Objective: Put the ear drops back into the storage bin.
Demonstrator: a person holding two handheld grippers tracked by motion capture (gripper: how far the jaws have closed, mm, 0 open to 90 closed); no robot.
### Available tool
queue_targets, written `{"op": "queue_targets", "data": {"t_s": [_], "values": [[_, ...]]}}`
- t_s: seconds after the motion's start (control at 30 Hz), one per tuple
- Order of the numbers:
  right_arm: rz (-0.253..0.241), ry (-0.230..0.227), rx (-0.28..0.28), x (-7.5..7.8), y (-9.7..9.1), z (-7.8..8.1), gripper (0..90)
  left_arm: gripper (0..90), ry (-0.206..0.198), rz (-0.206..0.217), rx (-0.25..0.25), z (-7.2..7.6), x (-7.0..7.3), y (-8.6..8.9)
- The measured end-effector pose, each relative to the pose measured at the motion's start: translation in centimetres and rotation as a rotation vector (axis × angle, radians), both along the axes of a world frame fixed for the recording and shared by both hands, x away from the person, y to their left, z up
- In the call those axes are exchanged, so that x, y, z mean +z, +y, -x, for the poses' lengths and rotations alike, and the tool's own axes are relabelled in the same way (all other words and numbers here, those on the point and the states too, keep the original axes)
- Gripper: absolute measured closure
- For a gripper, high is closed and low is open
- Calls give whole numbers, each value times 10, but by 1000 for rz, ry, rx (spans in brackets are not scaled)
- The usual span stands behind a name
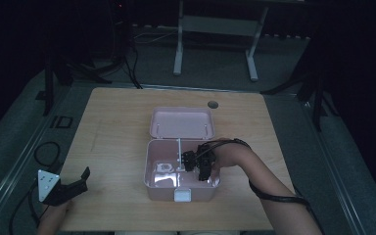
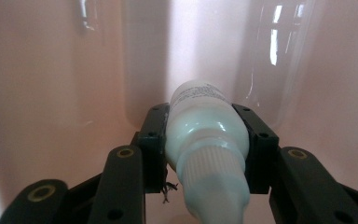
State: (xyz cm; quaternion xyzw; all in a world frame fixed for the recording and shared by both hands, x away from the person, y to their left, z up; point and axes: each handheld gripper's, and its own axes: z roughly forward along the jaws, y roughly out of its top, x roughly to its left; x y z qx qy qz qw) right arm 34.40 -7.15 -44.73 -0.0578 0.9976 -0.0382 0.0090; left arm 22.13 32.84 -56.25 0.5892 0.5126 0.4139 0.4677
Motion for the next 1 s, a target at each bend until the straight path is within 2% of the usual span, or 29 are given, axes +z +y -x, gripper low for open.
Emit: {"op": "queue_targets", "data": {"t_s": [0.3,0.67,1.0], "values": [[13,24,-9,-21,1,-6,596,4,1,0,1,0,0,0],[45,21,-39,-39,3,-11,596,4,0,-2,2,0,0,0],[78,31,-23,-50,3,-11,595,4,-1,-3,2,0,0,0]]}}
